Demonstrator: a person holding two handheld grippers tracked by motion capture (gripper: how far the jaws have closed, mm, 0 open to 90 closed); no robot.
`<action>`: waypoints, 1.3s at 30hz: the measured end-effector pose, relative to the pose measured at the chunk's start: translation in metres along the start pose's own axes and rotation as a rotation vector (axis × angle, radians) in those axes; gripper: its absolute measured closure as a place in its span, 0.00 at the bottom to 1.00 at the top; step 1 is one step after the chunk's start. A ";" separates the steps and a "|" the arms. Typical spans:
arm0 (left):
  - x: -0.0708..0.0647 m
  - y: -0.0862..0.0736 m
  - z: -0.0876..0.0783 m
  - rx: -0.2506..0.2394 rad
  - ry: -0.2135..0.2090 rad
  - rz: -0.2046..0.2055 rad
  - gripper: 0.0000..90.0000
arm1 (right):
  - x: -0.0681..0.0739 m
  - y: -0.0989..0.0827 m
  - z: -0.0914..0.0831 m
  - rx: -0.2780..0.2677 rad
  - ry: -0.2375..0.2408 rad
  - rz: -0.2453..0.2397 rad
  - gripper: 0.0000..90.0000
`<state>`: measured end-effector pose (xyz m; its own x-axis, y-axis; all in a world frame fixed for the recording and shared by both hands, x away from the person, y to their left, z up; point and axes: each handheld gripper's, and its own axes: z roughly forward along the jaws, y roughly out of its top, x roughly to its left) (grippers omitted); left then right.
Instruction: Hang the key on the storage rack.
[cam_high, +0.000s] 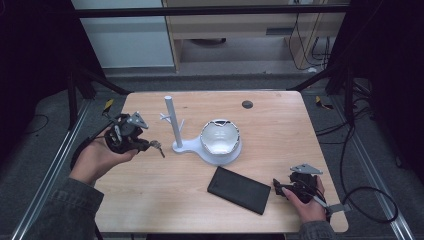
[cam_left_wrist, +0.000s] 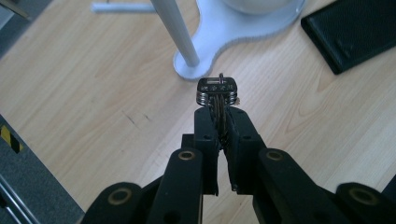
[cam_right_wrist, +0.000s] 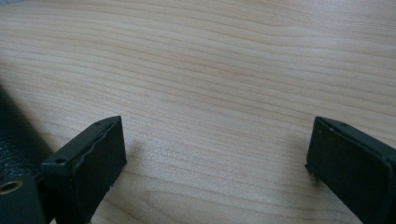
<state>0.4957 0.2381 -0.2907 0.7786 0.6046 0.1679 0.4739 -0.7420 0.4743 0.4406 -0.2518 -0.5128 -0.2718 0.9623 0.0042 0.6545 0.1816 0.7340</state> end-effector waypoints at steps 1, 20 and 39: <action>0.002 0.003 -0.003 -0.005 0.003 -0.001 0.93 | 0.000 0.000 0.000 0.000 -0.001 -0.002 0.05; 0.017 0.038 -0.033 -0.066 0.035 -0.013 0.93 | 0.000 0.000 0.001 0.005 -0.002 -0.010 0.04; 0.023 0.047 -0.026 -0.058 0.068 -0.028 0.93 | 0.000 0.000 0.000 0.004 -0.001 -0.009 0.04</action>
<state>0.5249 0.2245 -0.2427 0.7348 0.6444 0.2119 0.4687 -0.7081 0.5281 0.4409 -0.2519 -0.5131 -0.2770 0.9609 -0.0036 0.6550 0.1916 0.7309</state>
